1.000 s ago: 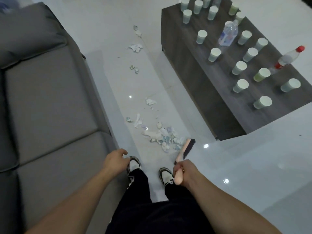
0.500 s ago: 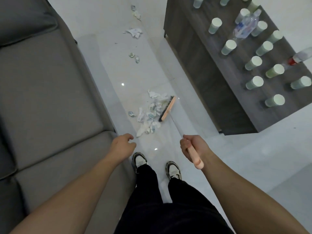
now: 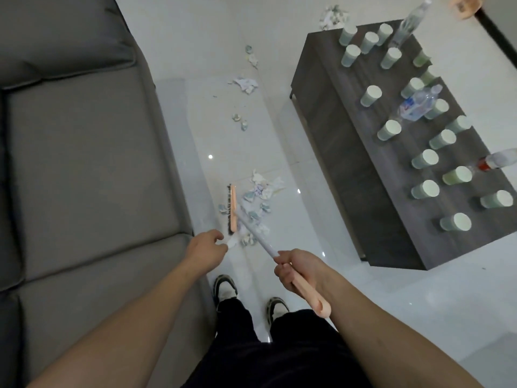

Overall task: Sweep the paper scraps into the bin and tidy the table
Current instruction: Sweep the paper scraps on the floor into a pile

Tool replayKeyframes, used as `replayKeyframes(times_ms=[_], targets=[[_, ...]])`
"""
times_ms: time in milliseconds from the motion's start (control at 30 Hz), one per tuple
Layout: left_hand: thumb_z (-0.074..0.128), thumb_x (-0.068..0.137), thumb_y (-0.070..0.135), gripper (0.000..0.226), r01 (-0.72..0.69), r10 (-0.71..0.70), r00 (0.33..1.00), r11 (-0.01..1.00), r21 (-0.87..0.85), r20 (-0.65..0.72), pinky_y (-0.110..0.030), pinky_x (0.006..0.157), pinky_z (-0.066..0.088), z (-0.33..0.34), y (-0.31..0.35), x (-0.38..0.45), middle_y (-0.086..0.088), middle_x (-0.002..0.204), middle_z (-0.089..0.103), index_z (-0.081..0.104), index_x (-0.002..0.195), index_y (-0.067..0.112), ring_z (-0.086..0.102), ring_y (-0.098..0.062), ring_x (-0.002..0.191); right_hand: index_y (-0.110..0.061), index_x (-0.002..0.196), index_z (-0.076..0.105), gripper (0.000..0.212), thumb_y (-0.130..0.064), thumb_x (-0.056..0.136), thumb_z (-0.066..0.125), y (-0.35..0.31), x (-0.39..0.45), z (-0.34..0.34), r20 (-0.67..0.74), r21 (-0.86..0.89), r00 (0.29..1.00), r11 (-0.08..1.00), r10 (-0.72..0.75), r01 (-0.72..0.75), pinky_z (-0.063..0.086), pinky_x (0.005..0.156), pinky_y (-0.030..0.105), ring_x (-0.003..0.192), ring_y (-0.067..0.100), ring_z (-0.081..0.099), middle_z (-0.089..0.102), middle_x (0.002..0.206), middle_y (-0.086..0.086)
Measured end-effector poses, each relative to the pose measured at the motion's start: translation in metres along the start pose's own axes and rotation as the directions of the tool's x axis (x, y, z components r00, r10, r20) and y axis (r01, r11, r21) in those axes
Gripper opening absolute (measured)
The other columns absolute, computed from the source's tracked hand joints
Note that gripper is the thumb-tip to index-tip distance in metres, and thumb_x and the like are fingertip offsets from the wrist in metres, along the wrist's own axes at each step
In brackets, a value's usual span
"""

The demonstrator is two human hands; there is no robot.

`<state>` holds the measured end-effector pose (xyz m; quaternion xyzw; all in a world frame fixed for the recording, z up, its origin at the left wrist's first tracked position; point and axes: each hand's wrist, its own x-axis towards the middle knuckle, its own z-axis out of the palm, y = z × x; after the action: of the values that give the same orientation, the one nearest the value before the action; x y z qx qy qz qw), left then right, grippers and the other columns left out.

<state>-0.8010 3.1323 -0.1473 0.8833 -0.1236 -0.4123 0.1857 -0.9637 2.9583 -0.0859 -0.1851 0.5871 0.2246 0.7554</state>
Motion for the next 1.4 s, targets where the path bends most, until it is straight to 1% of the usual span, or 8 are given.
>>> replayKeyframes(times_ms=[233, 367, 567, 667, 833, 1100, 1200, 1400], targets=[[0.064, 0.081, 0.026, 0.038, 0.107, -0.112, 0.987, 0.993, -0.049, -0.119, -0.029, 0.097, 0.045, -0.013, -0.007, 0.004, -0.005, 0.12, 0.067, 0.066, 0.119, 0.02, 0.059, -0.023, 0.114, -0.009, 0.099, 0.043, 0.005, -0.011, 0.099, 0.048, -0.023, 0.041, -0.008, -0.015, -0.277, 0.98, 0.941, 0.199, -0.195, 0.034, 0.03, 0.017, 0.034, 0.008, 0.036, 0.043, 0.057, 0.003], [0.063, 0.084, 0.023, 0.038, 0.19, -0.199, 0.962, 0.98, -0.065, -0.186, -0.028, 0.097, 0.043, -0.005, 0.005, 0.009, -0.006, 0.121, 0.067, 0.065, 0.121, 0.018, 0.059, -0.023, 0.114, -0.005, 0.098, 0.048, 0.01, -0.014, 0.097, 0.051, -0.067, 0.053, -0.039, -0.195, -0.684, 0.96, 0.674, 0.198, -0.278, 0.035, 0.034, 0.019, 0.034, 0.01, 0.039, 0.047, 0.055, 0.004], [0.061, 0.081, 0.027, 0.039, 0.282, -0.29, 0.946, 0.956, -0.077, -0.141, -0.027, 0.094, 0.043, 0.029, 0.068, 0.015, -0.007, 0.12, 0.066, 0.063, 0.12, 0.021, 0.059, -0.025, 0.112, -0.002, 0.094, 0.064, 0.007, -0.006, 0.089, 0.061, -0.164, 0.032, -0.061, -0.147, -0.917, 0.987, 0.384, -0.061, -0.112, 0.045, 0.062, 0.029, 0.061, 0.02, 0.051, 0.059, 0.078, 0.012], [0.061, 0.079, 0.033, 0.043, 0.252, -0.264, 0.954, 0.963, -0.093, -0.141, -0.025, 0.091, 0.043, 0.032, 0.101, 0.026, -0.005, 0.123, 0.062, 0.062, 0.121, 0.026, 0.059, -0.022, 0.11, -0.01, 0.075, 0.052, 0.019, 0.006, 0.083, 0.059, -0.205, 0.027, -0.062, -0.073, -0.911, 0.989, 0.412, -0.129, -0.013, 0.044, 0.043, 0.019, 0.047, 0.011, 0.051, 0.053, 0.07, 0.005], [0.061, 0.08, 0.035, 0.042, 0.24, -0.256, 0.943, 0.966, -0.096, -0.212, -0.025, 0.087, 0.039, 0.016, 0.128, 0.043, -0.003, 0.125, 0.059, 0.062, 0.121, 0.027, 0.057, -0.02, 0.111, -0.002, 0.074, 0.053, 0.017, 0.0, 0.089, 0.061, -0.251, 0.05, -0.033, -0.126, -0.982, 0.967, 0.166, -0.221, -0.09, 0.038, 0.036, 0.016, 0.029, 0.018, 0.048, 0.054, 0.038, 0.008], [0.062, 0.082, 0.029, 0.038, 0.275, -0.278, 0.926, 0.96, -0.048, -0.254, -0.027, 0.093, 0.042, -0.016, 0.119, 0.062, -0.005, 0.123, 0.061, 0.064, 0.12, 0.022, 0.058, -0.023, 0.11, -0.015, 0.069, 0.045, 0.022, 0.0, 0.082, 0.055, -0.288, 0.068, 0.004, -0.02, -0.984, 0.939, 0.176, -0.344, 0.043, 0.033, 0.031, 0.011, 0.042, 0.018, 0.045, 0.042, 0.025, -0.009], [0.063, 0.081, 0.03, 0.038, 0.269, -0.268, 0.933, 0.963, -0.027, -0.24, -0.027, 0.092, 0.042, -0.031, 0.115, 0.077, -0.007, 0.12, 0.063, 0.065, 0.119, 0.023, 0.059, -0.025, 0.111, -0.007, 0.068, 0.048, 0.019, 0.004, 0.084, 0.047, -0.292, 0.064, 0.024, -0.019, -0.989, 0.913, 0.139, -0.407, 0.042, 0.028, 0.029, 0.011, 0.028, 0.017, 0.047, 0.045, 0.026, -0.001], [0.063, 0.081, 0.029, 0.04, 0.156, -0.154, 0.976, 0.988, 0.003, -0.156, -0.025, 0.088, 0.043, -0.085, 0.11, 0.133, -0.008, 0.12, 0.063, 0.064, 0.121, 0.022, 0.059, -0.024, 0.108, -0.006, 0.068, 0.043, 0.023, 0.011, 0.083, 0.048, -0.295, 0.056, 0.064, -0.159, -0.805, 0.887, 0.577, -0.433, 0.138, 0.036, 0.042, 0.021, 0.039, 0.021, 0.045, 0.047, 0.053, 0.01]])
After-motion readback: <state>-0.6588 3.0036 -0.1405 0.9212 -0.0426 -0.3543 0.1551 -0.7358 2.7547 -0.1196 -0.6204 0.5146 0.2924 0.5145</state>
